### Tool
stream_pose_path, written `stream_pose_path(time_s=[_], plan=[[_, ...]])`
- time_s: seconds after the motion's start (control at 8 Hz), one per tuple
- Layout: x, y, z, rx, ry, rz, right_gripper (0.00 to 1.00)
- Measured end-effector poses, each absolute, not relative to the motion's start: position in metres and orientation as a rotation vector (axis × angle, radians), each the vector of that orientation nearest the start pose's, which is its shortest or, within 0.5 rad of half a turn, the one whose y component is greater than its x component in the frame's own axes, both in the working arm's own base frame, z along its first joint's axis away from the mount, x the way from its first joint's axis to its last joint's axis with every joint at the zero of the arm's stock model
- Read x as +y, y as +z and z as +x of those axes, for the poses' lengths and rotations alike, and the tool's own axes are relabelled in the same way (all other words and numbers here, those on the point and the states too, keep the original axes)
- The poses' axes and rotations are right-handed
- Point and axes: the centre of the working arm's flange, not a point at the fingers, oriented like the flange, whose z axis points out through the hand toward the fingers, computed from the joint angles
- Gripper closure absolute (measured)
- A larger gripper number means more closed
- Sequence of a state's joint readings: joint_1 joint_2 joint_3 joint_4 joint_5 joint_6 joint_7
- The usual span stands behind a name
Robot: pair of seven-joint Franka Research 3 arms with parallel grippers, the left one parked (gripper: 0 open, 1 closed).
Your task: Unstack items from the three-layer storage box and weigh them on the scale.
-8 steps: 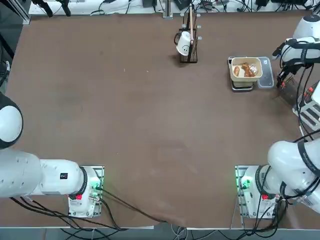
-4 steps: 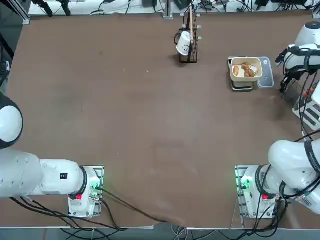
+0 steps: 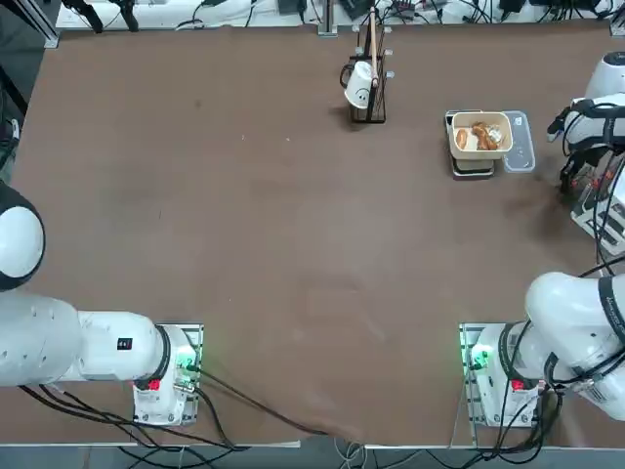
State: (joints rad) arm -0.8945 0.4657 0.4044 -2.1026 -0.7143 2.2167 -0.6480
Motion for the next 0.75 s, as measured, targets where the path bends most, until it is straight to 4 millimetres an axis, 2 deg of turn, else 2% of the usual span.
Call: stream_pose_path(time_s=[0.38,0.75], plan=[[-0.2881,0.1921,0.4640,-1.028,0.706,-3.021,0.99],[-0.2897,0.1940,0.4635,-1.024,0.705,-3.025,0.99]])
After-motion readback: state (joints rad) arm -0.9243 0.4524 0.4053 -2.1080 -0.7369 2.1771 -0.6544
